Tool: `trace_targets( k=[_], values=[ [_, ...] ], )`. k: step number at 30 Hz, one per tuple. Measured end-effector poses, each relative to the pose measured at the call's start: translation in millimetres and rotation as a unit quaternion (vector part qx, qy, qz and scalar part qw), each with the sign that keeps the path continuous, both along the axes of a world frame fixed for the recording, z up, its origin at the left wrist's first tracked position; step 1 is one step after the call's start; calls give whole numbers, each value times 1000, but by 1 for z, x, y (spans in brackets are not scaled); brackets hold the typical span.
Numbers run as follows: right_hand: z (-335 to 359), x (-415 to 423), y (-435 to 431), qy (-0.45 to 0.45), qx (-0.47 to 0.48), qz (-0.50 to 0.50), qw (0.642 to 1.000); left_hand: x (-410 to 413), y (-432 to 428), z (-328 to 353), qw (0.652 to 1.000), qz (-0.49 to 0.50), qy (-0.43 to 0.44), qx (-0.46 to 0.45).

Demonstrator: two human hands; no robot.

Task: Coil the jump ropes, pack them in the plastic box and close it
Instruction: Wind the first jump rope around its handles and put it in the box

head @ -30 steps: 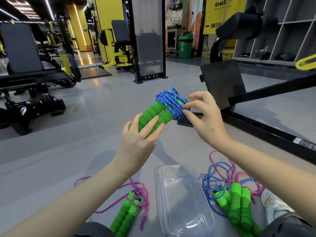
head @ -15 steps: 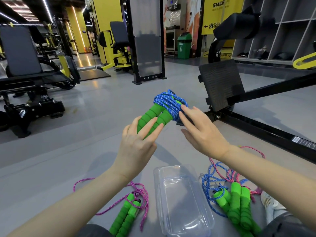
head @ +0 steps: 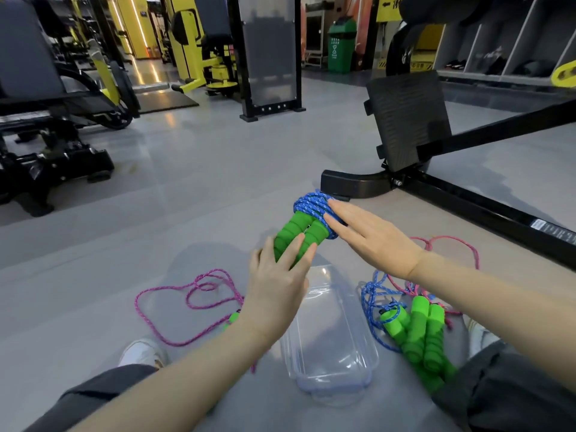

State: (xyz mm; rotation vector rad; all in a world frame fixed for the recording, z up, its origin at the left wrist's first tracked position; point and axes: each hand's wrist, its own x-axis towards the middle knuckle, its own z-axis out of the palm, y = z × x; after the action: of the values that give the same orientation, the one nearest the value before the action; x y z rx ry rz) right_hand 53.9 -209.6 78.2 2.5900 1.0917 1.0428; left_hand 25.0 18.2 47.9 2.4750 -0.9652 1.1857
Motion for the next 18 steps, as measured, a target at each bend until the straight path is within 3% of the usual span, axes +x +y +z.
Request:
trace_targets(
  k=[5, 10, 18],
  values=[
    [-61, -11, -1, 149, -43, -20, 988, -45, -40, -81, 970, 104, 217, -21],
    [-110, -13, 15, 354, -12, -56, 933, -59, -72, -121, 887, 174, 428, -9],
    [-152, 7, 37, 447, 72, -55, 890, -46, -94, -138, 837, 220, 491, -104]
  ],
)
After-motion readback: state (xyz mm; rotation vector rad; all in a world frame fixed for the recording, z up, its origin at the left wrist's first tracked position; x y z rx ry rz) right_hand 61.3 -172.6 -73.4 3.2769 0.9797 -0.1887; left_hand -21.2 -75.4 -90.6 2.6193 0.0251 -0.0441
